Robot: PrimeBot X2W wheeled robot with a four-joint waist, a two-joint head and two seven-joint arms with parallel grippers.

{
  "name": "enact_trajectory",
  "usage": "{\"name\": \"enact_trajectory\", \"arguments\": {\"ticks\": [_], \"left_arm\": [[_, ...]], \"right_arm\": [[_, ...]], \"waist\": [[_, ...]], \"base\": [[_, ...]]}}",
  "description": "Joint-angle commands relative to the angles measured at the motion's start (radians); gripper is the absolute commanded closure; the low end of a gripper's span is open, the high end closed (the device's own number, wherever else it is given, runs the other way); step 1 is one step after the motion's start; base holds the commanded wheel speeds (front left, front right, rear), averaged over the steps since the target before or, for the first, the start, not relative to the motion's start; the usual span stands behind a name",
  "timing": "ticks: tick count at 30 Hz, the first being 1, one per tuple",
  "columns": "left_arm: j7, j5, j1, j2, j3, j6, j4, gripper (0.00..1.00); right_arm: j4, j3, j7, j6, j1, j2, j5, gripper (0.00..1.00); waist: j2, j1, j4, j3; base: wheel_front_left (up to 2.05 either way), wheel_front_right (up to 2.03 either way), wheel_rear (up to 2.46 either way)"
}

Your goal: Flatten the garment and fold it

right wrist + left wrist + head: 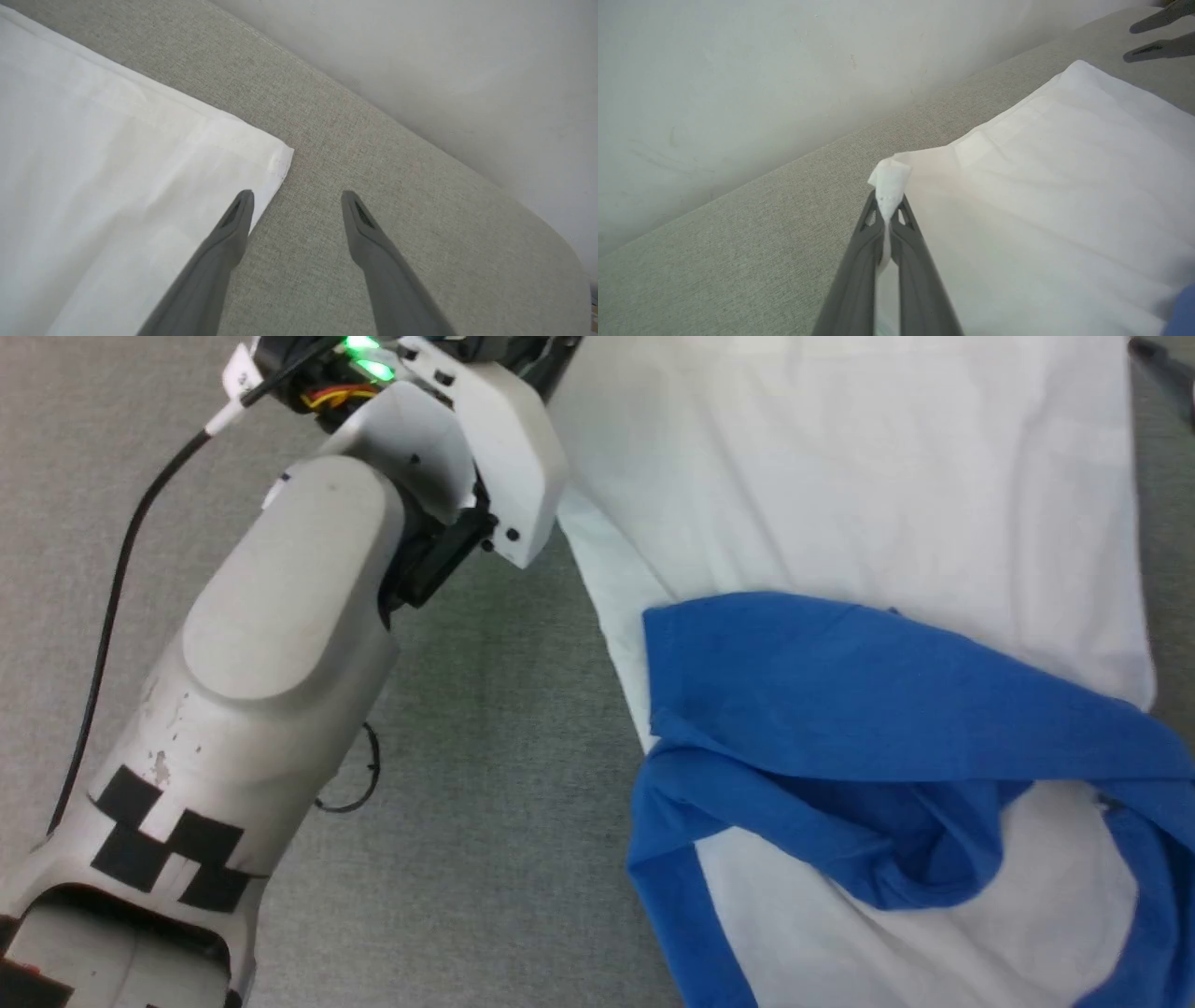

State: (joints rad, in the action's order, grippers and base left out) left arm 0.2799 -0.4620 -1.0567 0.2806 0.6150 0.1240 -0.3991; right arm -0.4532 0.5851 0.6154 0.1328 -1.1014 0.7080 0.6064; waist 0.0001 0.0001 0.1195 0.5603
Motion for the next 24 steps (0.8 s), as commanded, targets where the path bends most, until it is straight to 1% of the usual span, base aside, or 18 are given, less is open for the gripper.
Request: {"name": "enact_trajectory", "arguments": {"ticks": [1, 7, 12, 13, 14, 15, 18, 24], "left_arm": [[-0.007, -0.009, -0.019, -0.007, 0.006, 0.007, 0.007, 1.00], [-0.029, -0.014, -0.035, -0.027, 0.028, 0.007, 0.008, 1.00], [-0.046, -0.019, -0.037, -0.029, 0.040, 0.007, -0.006, 1.00], [-0.048, -0.020, -0.037, -0.028, 0.041, 0.007, -0.009, 1.00], [-0.050, -0.021, -0.037, -0.027, 0.043, 0.007, -0.013, 1.00], [-0.052, -0.023, -0.036, -0.027, 0.044, 0.007, -0.017, 1.00], [-0.058, -0.026, -0.037, -0.026, 0.045, 0.007, -0.030, 1.00], [-0.094, -0.034, -0.026, -0.019, 0.040, 0.005, -0.072, 1.00]], "right_arm": [[-0.016, 0.007, -0.001, -0.002, -0.018, 0.002, 0.005, 0.00], [-0.118, 0.066, -0.023, -0.002, -0.068, -0.008, 0.028, 0.00], [-0.155, 0.147, -0.028, -0.002, -0.069, -0.007, 0.056, 0.00], [-0.157, 0.167, -0.023, -0.002, -0.066, -0.005, 0.065, 0.14], [-0.157, 0.186, -0.020, -0.002, -0.064, -0.003, 0.075, 0.80], [-0.158, 0.203, -0.018, -0.002, -0.063, 0.001, 0.085, 1.00], [-0.160, 0.243, -0.031, -0.002, -0.069, 0.016, 0.102, 1.00], [-0.197, 0.258, -0.139, -0.002, -0.089, 0.009, 0.126, 1.00]], "waist": [[-0.0001, -0.0001, 0.057, 0.050], [-0.0001, -0.0001, 0.086, 0.068], [-0.0001, -0.0001, 0.091, 0.069], [-0.0001, -0.0001, 0.090, 0.068], [-0.0001, -0.0001, 0.089, 0.068], [-0.0001, -0.0001, 0.088, 0.067], [-0.0001, -0.0001, 0.084, 0.063], [-0.0001, -0.0001, 0.059, 0.023]], "base": [[0.00, 0.00, 0.00], [0.00, 0.00, 0.00], [0.00, 0.00, 0.00], [0.00, 0.00, 0.00], [0.00, 0.00, 0.00], [0.00, 0.00, 0.00], [0.00, 0.00, 0.00], [0.00, 0.00, 0.00]]}}
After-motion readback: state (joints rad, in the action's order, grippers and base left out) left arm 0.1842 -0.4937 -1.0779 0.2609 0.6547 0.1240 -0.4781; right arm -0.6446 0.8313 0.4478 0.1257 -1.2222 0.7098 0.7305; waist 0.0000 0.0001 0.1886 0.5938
